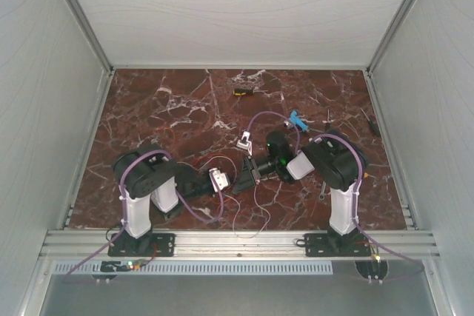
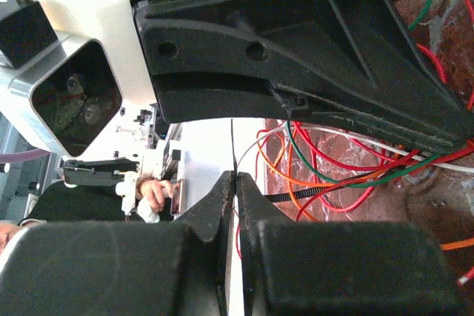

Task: Zip-tie the wires
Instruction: Tie the cable at the center of the board.

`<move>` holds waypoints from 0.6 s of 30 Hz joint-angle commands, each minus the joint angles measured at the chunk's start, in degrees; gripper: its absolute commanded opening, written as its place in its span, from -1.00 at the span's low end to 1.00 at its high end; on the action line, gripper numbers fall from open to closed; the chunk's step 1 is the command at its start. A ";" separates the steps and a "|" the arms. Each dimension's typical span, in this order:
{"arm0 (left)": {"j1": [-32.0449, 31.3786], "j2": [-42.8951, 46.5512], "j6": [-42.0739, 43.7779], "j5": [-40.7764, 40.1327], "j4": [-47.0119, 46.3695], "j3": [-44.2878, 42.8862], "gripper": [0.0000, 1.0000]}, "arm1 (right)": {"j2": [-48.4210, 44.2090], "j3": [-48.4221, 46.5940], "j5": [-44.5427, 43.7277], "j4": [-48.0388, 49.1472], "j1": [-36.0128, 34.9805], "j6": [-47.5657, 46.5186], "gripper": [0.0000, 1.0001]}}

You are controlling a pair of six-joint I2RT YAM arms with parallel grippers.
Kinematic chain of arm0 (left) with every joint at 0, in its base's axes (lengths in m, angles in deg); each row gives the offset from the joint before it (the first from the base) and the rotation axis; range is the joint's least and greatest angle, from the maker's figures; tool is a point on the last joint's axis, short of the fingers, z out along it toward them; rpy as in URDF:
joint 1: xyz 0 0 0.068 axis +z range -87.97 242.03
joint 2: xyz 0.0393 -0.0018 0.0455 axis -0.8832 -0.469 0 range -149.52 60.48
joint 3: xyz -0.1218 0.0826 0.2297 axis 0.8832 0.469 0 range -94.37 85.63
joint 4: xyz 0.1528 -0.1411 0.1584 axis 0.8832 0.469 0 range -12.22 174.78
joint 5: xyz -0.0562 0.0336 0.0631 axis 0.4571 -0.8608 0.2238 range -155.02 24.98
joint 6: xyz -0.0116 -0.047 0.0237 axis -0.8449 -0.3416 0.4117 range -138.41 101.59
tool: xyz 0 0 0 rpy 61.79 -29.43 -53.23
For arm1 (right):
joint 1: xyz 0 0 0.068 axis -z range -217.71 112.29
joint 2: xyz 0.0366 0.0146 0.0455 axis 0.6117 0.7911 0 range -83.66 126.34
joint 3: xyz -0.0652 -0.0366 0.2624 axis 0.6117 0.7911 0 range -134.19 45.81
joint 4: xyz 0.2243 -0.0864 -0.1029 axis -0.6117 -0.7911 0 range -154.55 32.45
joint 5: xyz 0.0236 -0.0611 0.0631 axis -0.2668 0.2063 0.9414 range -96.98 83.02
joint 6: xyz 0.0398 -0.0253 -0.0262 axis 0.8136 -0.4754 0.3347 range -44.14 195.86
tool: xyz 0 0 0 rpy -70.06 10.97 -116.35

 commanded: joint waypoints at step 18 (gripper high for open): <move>-0.48 3.28 -0.76 0.80 -14.29 1.15 -1.00 | -1.65 -4.38 -0.03 -16.06 -2.96 -6.92 -1.00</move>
